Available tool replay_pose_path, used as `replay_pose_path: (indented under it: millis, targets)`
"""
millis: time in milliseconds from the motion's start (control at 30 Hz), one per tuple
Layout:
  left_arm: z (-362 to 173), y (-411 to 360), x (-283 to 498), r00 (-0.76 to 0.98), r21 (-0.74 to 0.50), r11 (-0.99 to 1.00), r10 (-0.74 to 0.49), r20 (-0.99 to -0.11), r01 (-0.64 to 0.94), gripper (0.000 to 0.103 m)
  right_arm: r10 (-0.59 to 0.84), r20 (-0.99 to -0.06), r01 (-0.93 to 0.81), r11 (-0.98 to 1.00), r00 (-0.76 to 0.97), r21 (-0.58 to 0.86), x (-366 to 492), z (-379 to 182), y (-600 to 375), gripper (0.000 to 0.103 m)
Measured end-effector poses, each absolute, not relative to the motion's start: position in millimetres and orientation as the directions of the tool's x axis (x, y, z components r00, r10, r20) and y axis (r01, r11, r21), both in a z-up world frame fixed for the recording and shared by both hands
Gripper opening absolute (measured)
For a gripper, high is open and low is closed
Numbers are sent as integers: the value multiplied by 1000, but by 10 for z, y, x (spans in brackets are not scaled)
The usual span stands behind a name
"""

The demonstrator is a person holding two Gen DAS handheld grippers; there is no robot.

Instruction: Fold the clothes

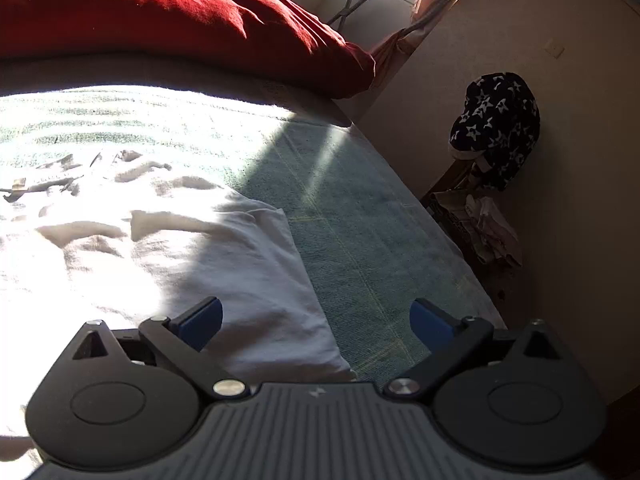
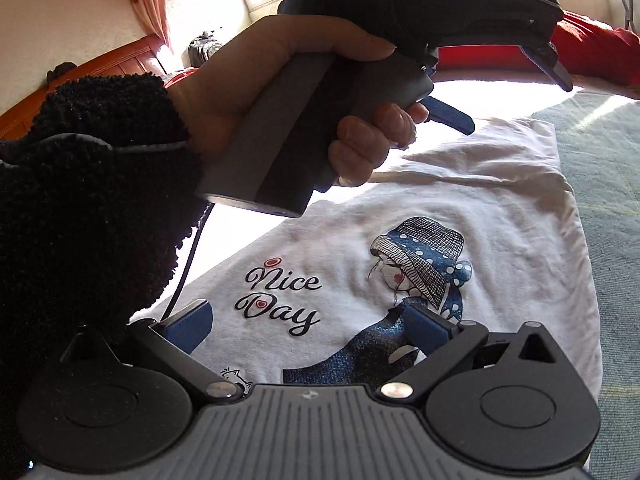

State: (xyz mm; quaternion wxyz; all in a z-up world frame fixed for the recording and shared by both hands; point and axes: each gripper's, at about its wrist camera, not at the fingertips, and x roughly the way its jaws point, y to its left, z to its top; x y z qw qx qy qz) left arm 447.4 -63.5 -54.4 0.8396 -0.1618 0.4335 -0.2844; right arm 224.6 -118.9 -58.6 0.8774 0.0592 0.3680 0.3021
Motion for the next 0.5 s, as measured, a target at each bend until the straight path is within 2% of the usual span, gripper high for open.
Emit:
replay_pose_path:
  millis: [200,300,500]
  targets:
    - [-611,-588,4310,400,-559,759,-652,-645,335,100,581,-608,-486,806,541,338,2246,-586,-1208,103]
    - [-503,-703,4295,421,-511,772,-635,-647,378,100,586,-606,-485,803,537,346,2237,-584,-1219,103]
    - [-560,-873,4408,378,-577,720,-694,-613,387,100,573,-612,-476,812,544,337,2247,-600,-1184,103]
